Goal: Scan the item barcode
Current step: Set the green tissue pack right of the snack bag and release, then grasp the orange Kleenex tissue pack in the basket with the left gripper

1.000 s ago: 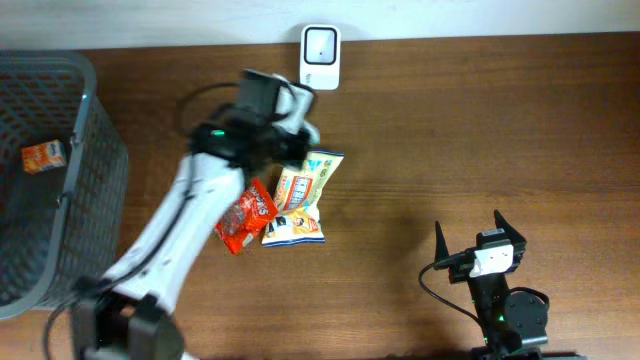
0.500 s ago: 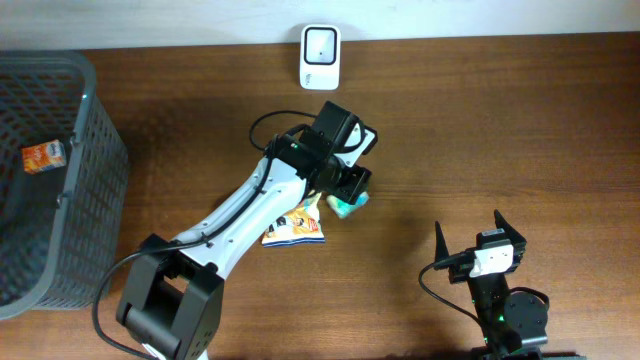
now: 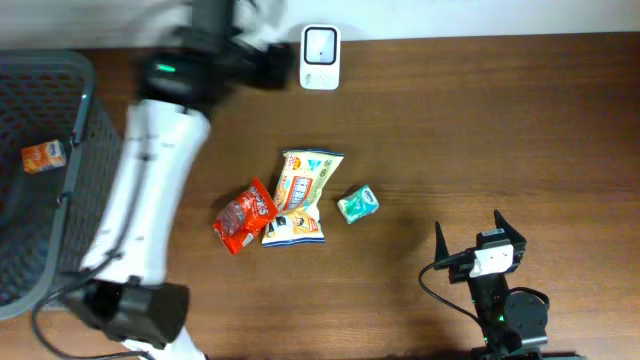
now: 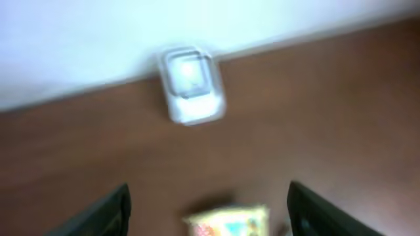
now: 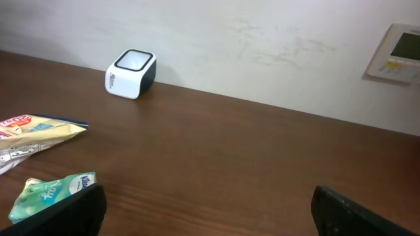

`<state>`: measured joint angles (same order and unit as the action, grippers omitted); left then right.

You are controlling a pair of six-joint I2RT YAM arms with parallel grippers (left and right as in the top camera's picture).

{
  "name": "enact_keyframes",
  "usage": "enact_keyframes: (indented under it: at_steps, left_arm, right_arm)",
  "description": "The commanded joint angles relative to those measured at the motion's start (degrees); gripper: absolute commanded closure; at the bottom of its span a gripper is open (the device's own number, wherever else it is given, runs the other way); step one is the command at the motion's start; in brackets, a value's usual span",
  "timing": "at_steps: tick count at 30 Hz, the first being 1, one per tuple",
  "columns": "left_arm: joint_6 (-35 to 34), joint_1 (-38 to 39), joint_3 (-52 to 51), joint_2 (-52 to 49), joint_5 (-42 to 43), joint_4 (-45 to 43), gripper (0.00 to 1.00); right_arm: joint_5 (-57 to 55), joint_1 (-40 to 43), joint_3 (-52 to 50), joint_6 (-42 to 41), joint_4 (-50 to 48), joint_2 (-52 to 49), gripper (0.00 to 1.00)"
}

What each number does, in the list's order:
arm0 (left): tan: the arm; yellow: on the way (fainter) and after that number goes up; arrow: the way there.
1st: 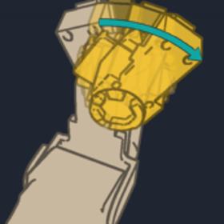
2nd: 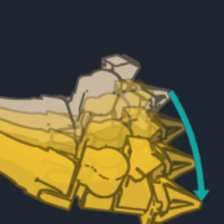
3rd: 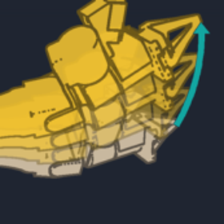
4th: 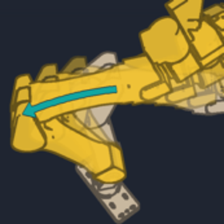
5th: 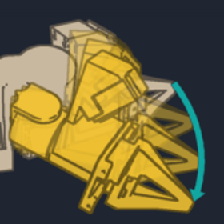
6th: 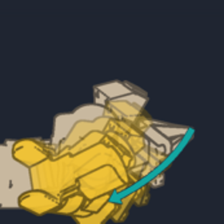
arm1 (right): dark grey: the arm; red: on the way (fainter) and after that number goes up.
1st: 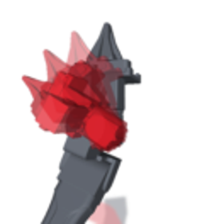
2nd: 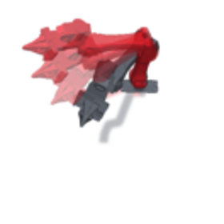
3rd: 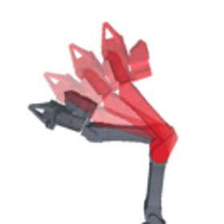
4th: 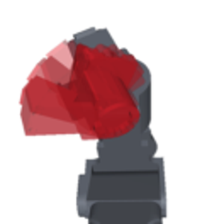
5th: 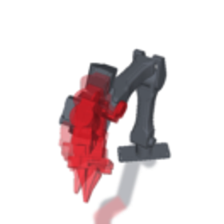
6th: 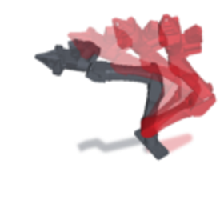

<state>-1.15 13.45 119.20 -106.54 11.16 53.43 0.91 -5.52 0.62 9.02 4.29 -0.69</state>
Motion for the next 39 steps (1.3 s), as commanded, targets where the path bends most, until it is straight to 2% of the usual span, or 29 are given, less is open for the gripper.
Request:
enact_keyframes:
  at_steps: [1, 6, 10, 14, 22, 30, 39]
  left_arm:
    - [-2.99, -13.88, 9.92, 0.26, -3.21, 4.52, 0.26]
    - [-11.26, -30.36, 11.13, -0.24, -9.29, 11.45, 0.27]
    - [-11.72, -39.78, 11.02, -2.32, -9.49, 13.31, 0.28]
    - [-12.55, -45.44, 11.02, -6.47, -9.55, 13.66, 0.28]
    - [-12.55, -46.53, 10.97, -16.61, -18.6, 15.26, 0.28]
    - [-16.02, -47.39, 9.7, -23.93, -18.82, 14.56, 0.32]
    - [-15.91, -47.41, -2.89, -24.2, -21.31, 2.82, 0.33]
  right_arm:
    - [-0.48, -0.46, -0.31, -0.44, 0.24, 0.33, 0.01]
    - [-0.48, -0.46, -0.31, -0.44, 0.24, 0.33, 0.01]
    - [-0.48, -0.46, -0.31, -0.44, 0.24, 0.33, 0.01]
    - [-0.48, -0.46, -0.31, -0.44, 0.24, 0.33, 0.01]
    - [-0.48, -0.46, -0.31, -0.44, 0.24, 0.33, 0.01]
    - [-0.48, -0.46, -0.31, -0.44, 0.24, 0.33, 0.01]
    - [-0.48, -0.46, -0.31, -0.44, 0.24, 0.33, 0.01]
